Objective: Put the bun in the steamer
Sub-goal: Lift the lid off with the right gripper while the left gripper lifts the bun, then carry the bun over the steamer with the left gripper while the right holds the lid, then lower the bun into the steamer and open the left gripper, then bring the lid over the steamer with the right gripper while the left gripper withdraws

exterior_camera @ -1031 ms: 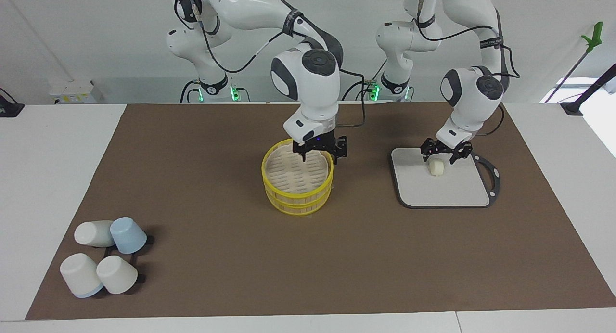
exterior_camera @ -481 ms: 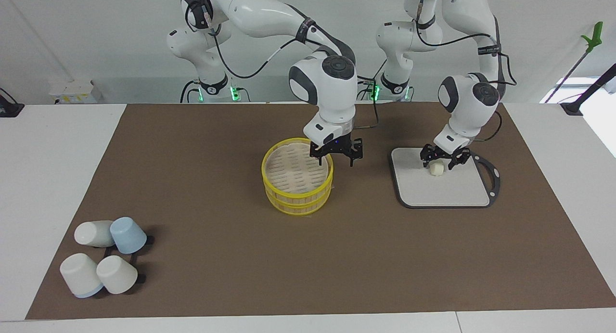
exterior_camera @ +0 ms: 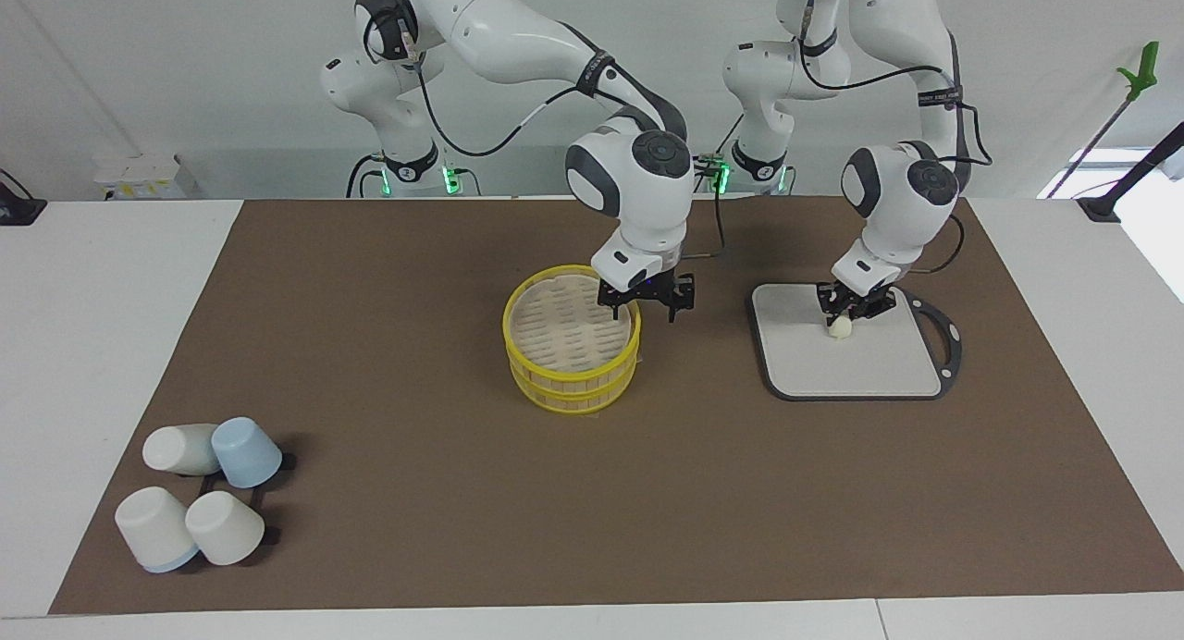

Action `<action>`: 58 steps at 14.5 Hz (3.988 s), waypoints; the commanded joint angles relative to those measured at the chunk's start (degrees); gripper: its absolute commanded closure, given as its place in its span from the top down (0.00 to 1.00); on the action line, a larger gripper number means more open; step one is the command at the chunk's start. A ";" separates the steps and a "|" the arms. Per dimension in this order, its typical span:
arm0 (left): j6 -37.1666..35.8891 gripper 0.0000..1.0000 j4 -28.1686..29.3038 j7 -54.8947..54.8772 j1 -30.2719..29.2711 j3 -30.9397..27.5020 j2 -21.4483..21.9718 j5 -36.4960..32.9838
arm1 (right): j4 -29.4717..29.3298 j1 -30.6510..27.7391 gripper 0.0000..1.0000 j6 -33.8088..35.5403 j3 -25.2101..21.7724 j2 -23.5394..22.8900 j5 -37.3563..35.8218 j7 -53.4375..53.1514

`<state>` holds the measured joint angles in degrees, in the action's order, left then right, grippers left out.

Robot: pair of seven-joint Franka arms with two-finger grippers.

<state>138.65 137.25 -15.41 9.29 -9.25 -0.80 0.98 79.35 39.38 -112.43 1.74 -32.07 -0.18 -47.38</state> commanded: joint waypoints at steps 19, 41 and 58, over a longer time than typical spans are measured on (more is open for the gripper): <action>-29.95 0.25 -34.59 42.62 21.26 1.87 -2.62 3.85 | -2.71 -24.33 0.00 7.93 -0.07 6.76 -1.76 37.43; -4.08 1.00 -34.24 66.12 42.39 1.78 -23.02 3.77 | 1.07 -34.72 0.00 9.43 0.02 8.43 2.64 48.44; -39.22 1.00 -34.59 28.11 7.60 0.99 1.76 3.24 | 0.29 -5.21 0.00 -1.64 -0.51 4.14 -0.33 -2.60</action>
<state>103.00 101.87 19.52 20.61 -9.04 -2.01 4.46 80.31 31.55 -112.17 1.73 -25.95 1.32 -44.63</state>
